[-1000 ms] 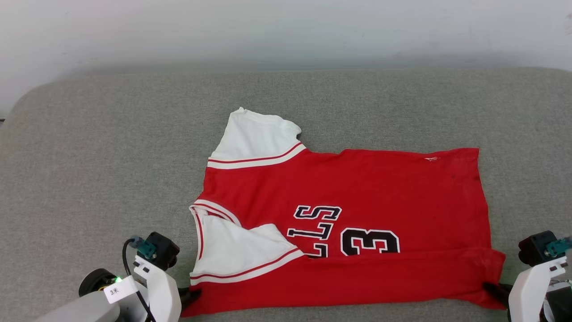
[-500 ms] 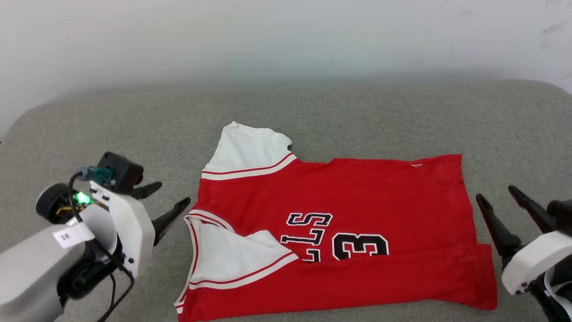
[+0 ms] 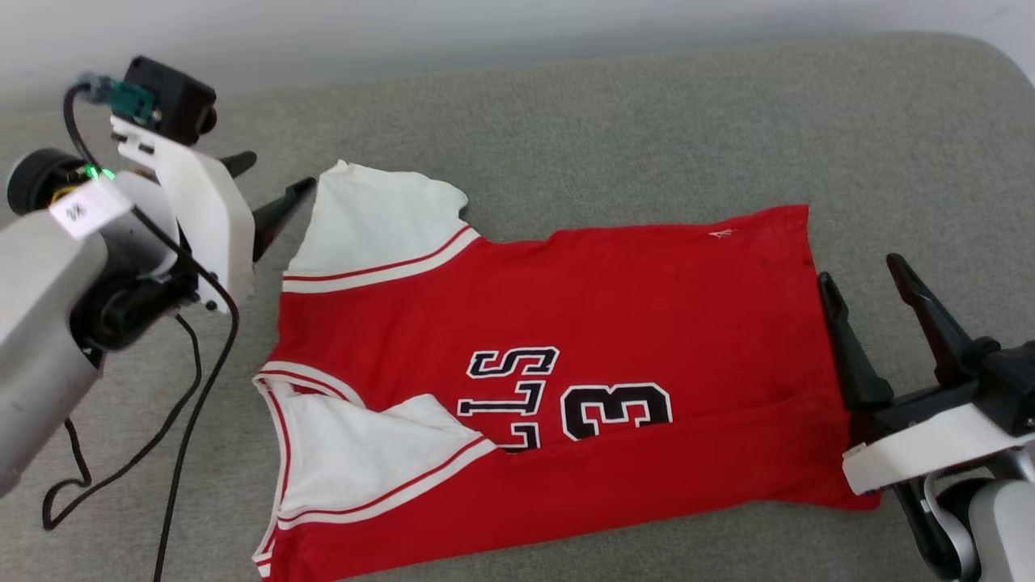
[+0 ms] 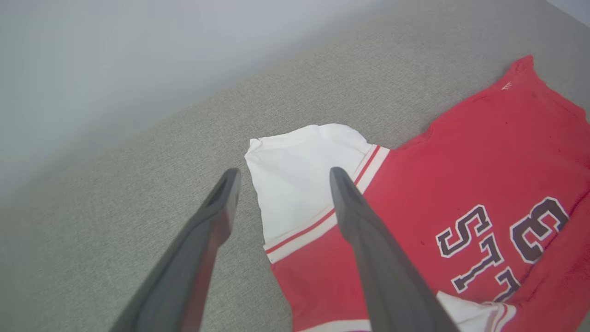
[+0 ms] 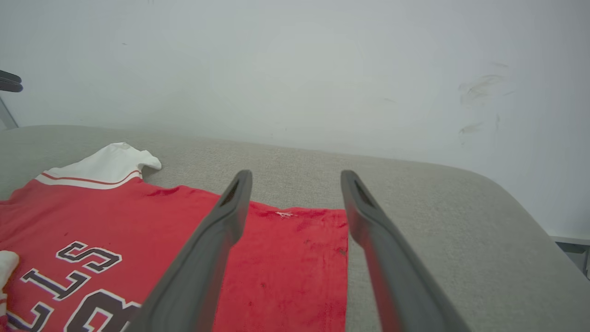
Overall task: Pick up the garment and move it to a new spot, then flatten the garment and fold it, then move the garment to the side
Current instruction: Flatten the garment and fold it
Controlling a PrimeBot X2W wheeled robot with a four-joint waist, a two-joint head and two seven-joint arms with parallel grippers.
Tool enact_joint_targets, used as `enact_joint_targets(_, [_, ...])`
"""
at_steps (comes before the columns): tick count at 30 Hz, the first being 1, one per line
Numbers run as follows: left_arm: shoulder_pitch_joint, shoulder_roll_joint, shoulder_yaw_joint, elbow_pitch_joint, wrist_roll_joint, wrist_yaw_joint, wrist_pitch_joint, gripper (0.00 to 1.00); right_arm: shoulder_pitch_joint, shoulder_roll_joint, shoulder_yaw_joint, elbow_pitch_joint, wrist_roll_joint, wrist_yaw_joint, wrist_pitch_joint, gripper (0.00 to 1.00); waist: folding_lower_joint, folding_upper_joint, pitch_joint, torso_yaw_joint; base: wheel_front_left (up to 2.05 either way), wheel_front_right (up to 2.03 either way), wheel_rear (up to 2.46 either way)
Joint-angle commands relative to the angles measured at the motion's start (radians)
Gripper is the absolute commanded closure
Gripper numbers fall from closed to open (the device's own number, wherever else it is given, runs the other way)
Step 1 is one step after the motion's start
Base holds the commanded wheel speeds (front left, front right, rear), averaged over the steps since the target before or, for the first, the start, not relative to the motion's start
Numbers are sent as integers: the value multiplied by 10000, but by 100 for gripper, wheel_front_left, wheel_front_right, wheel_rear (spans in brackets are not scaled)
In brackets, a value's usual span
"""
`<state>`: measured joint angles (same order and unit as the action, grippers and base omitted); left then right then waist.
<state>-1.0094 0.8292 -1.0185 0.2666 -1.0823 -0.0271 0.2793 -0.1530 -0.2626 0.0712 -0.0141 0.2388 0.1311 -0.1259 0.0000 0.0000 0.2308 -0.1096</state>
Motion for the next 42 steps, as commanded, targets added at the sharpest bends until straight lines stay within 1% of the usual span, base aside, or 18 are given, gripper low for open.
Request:
enact_joint_targets(1, [-318, -125, 24, 326, -167, -60, 396, 0, -227, 138, 64, -104, -97, -9, -63, 0, 0, 0, 715, -486, 0, 0, 0])
enact_joint_targets(3, [-823, -225, -25, 836, -330, -71, 1236, 0, -378, 190, 140, -188, -154, -10, -129, 0, 0, 0, 1085, -654, 0, 0, 0])
enact_joint_targets(6, [-1733, -294, -139, 1478, -74, 55, 2150, 0, -582, 311, 303, -294, -253, -9, -239, 0, 0, 0, 1616, -886, 0, 0, 0])
enact_joint_targets(9, [-2276, -473, -265, 1986, -100, -14, 3010, 0, -820, 321, 384, -228, -324, -10, -303, 0, 0, 0, 2054, -1079, 0, 0, 0])
enact_joint_targets(13, [-2955, -544, -359, 2393, -221, -157, 4100, 0, -1085, 316, 419, -70, -346, -10, -434, 0, 0, 0, 2534, -1241, 0, 0, 0])
enact_joint_targets(20, [-3549, -807, -688, 2940, 192, -323, 4660, 0, -1478, 363, 523, 130, -373, -10, -616, 0, 0, 0, 3094, -1324, 0, 0, 0])
enact_joint_targets(26, [-3416, -1023, -1162, 3429, 493, -509, 4859, 0, -1758, 384, 633, 315, -372, -10, -715, 0, 0, 0, 3263, -1365, 0, 0, 0])
enact_joint_targets(27, [-3353, -1045, -1203, 3497, 511, -533, 4815, 51, -1786, 390, 631, 335, -366, -10, -740, 0, 0, 0, 3273, -1373, 0, 0, 0])
enact_joint_targets(28, [-3306, -1052, -1267, 3561, 561, -577, 4805, 78, -1793, 394, 627, 352, -353, -10, -770, 0, 0, 0, 3276, -1380, 0, 0, 0])
enact_joint_targets(29, [-3257, -1042, -1339, 3625, 601, -596, 4816, 100, -1786, 391, 621, 380, -339, -10, -783, 0, 0, 0, 3271, -1385, 0, 0, 0])
enact_joint_targets(32, [-3207, -1025, -1346, 3747, 624, -650, 4609, 100, -1818, 372, 587, 425, -303, -10, -823, 0, 0, 0, 3229, -1393, 0, 0, 0])
enact_joint_targets(36, [-3322, -1056, -1216, 3717, 717, -756, 3964, 100, -2023, 144, 309, 301, -333, -10, -904, 0, 0, 0, 3039, -1296, 0, 0, 0])
enact_joint_targets(39, [-3290, -1197, -995, 3583, 625, -792, 3278, 100, -2259, -192, -70, 198, -316, -10, -844, 0, 0, 0, 2863, -1118, 0, 0, 0])
enact_joint_targets(42, [-3152, -1320, -1061, 3409, 802, -846, 2654, 100, -2578, -720, -281, 17, -49, -10, -370, 0, 0, 0, 2656, -872, 0, 0, 0])
